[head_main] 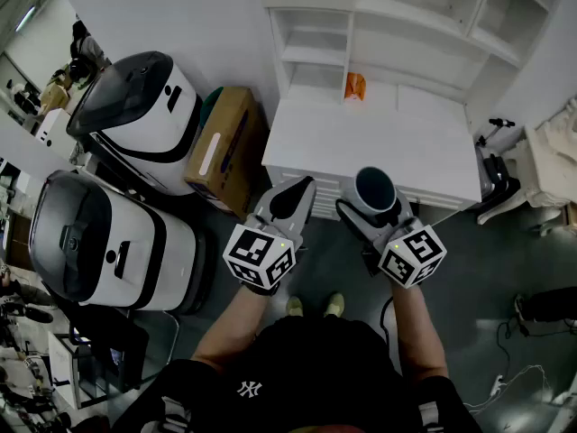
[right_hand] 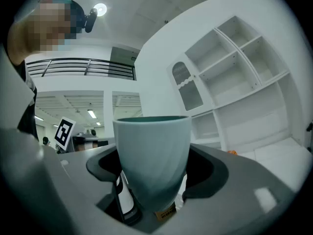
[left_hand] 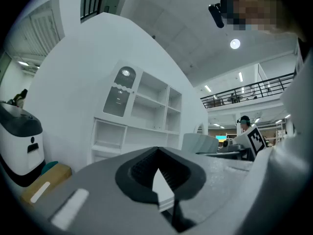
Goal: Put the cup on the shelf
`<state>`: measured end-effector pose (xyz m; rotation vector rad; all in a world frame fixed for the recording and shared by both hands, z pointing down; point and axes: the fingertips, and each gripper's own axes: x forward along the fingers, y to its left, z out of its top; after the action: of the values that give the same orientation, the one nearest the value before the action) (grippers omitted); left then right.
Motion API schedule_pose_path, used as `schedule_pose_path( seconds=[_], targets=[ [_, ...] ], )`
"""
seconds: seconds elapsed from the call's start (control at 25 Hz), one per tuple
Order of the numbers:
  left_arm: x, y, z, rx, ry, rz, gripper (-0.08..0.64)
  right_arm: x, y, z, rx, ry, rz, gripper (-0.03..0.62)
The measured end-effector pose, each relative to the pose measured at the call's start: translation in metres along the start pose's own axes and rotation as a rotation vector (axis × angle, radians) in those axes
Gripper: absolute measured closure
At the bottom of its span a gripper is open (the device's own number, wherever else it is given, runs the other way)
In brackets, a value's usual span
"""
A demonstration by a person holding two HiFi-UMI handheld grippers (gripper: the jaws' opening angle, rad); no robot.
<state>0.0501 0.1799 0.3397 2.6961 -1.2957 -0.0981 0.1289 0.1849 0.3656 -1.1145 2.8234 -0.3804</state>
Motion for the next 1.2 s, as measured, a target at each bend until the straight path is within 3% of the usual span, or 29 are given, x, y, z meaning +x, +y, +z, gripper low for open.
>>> schedule_pose_path(
  seconds=[0.52,1.2],
  targets=[
    [-0.002,0.001,-0.005,-0.026,0.008,-0.003,0.560,0.002,0.004,-0.003,0.010,0.016,0.007,0.204],
    [-0.034,0.065,0.000,-0.041,0.001,0.014,0.560,0.043,0.022,-0.004,0.040,-0.001,-0.030,0.201]
  ],
)
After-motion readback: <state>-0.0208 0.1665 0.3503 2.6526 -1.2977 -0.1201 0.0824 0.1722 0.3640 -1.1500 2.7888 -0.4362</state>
